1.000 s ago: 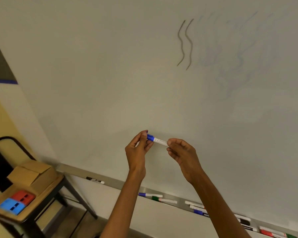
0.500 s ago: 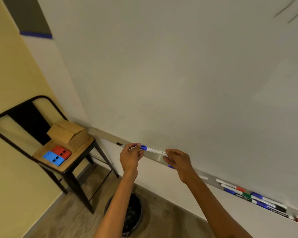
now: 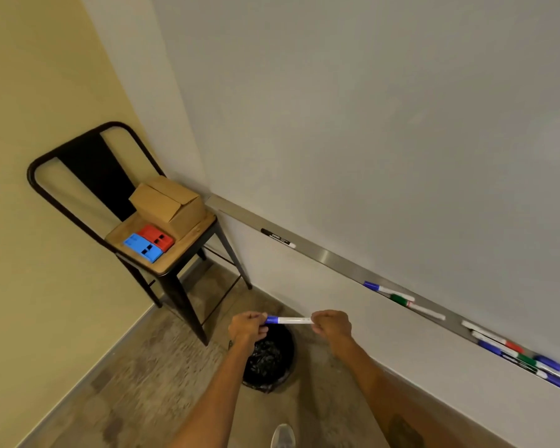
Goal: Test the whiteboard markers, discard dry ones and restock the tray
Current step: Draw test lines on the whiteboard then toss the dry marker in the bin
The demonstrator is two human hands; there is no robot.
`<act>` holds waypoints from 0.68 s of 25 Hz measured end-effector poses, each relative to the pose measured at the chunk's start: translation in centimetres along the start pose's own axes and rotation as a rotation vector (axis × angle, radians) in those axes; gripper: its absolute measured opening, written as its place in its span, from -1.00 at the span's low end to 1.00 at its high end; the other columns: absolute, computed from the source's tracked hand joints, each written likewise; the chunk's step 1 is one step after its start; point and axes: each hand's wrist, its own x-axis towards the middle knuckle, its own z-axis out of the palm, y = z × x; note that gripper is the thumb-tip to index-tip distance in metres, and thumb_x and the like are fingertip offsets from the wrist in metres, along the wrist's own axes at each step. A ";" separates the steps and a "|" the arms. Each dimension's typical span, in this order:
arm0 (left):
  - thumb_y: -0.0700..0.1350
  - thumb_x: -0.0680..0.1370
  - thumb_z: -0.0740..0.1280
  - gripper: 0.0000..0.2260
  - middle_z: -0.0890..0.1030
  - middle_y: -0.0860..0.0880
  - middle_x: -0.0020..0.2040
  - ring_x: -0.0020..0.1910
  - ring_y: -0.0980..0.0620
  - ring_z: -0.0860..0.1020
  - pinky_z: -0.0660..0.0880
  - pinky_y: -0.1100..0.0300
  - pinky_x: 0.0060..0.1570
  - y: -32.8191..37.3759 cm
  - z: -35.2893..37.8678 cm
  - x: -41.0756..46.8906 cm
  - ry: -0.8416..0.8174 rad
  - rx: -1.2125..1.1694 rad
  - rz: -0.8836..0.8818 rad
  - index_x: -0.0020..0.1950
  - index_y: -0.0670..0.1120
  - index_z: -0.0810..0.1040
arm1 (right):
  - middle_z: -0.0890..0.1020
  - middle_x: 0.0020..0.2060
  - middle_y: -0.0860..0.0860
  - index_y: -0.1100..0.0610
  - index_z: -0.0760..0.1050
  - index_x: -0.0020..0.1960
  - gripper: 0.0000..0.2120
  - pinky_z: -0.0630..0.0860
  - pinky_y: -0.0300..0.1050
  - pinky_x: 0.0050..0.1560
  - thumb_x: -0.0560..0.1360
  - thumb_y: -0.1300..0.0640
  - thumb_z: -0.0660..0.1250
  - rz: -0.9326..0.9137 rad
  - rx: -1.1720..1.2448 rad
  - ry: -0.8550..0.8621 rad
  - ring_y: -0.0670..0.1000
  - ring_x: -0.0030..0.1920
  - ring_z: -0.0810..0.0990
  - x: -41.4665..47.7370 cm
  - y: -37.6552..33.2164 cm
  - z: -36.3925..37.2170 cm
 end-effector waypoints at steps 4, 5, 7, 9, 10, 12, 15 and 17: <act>-0.23 0.54 0.44 -0.84 0.65 -0.21 -0.21 -0.35 -0.07 0.60 0.65 0.06 -0.25 -1.2 -1.6 1.9 0.045 -0.021 -0.079 0.05 -0.31 0.63 | 0.67 -0.13 0.11 0.21 0.66 0.02 -0.85 0.60 -0.23 -0.14 0.50 0.21 0.37 0.003 0.179 -0.090 0.00 -0.21 0.63 0.7 -0.1 2.6; -0.22 0.54 0.44 -0.83 0.65 -0.21 -0.19 -0.34 -0.07 0.60 0.65 0.03 -0.23 -1.2 -2.0 2.5 0.069 -0.009 -0.086 0.05 -0.30 0.63 | 0.65 -0.11 0.13 0.25 0.65 0.07 -0.82 0.62 -0.25 -0.21 0.50 0.25 0.37 0.005 0.258 -0.124 0.01 -0.23 0.62 0.4 -0.6 3.0; -0.18 0.55 0.43 -0.85 0.64 -0.22 -0.17 -0.31 -0.08 0.60 0.64 0.04 -0.26 -1.1 -2.8 3.6 0.126 0.032 -0.099 0.04 -0.26 0.62 | 0.62 -0.03 0.18 0.29 0.60 0.16 -0.76 0.60 -0.29 -0.37 0.51 0.30 0.39 0.032 0.349 -0.191 0.07 -0.18 0.62 0.1 -1.4 3.9; -0.15 0.57 0.41 -0.88 0.63 -0.22 -0.17 -0.30 -0.08 0.59 0.62 0.07 -0.31 -0.8 -3.3 4.2 0.170 0.078 -0.107 0.01 -0.20 0.60 | 0.59 0.06 0.20 0.28 0.56 0.23 -0.71 0.61 -0.27 -0.37 0.52 0.29 0.41 0.040 0.383 -0.237 0.13 -0.06 0.60 0.3 -1.6 4.5; -0.13 0.57 0.40 -0.88 0.63 -0.22 -0.17 -0.29 -0.09 0.59 0.63 0.05 -0.28 -0.7 -3.4 4.4 0.183 0.095 -0.103 0.00 -0.19 0.60 | 0.60 0.09 0.20 0.27 0.55 0.24 -0.70 0.63 -0.25 -0.30 0.52 0.28 0.40 0.029 0.362 -0.238 0.13 -0.03 0.60 0.3 -1.5 4.5; -0.12 0.57 0.41 -0.87 0.64 -0.20 -0.19 -0.25 -0.10 0.61 0.66 -0.01 -0.14 -0.5 -3.2 4.9 0.188 0.097 -0.075 -0.02 -0.18 0.61 | 0.63 0.10 0.19 0.27 0.58 0.22 -0.75 0.61 -0.28 -0.24 0.54 0.26 0.37 -0.008 0.258 -0.206 0.10 -0.05 0.61 0.7 -0.6 4.0; -0.13 0.57 0.40 -0.91 0.65 -0.13 -0.18 -0.15 -0.09 0.66 0.65 -0.02 -0.06 -0.3 -1.6 5.0 0.133 0.078 -0.009 -0.02 -0.14 0.64 | 0.66 -0.07 0.10 0.25 0.63 0.11 -0.81 0.47 -0.42 -0.44 0.58 0.24 0.29 -0.064 0.148 -0.115 0.01 -0.23 0.61 1.1 0.8 2.9; -0.13 0.58 0.39 -0.89 0.67 -0.07 -0.16 -0.11 -0.08 0.66 0.65 -0.04 -0.01 -0.2 0.4 4.8 0.053 0.097 0.052 0.04 -0.14 0.66 | 0.67 -0.10 0.06 0.23 0.63 0.06 -0.82 0.39 -0.48 -0.48 0.59 0.19 0.28 -0.109 0.116 -0.060 -0.11 -0.30 0.57 1.3 1.8 2.1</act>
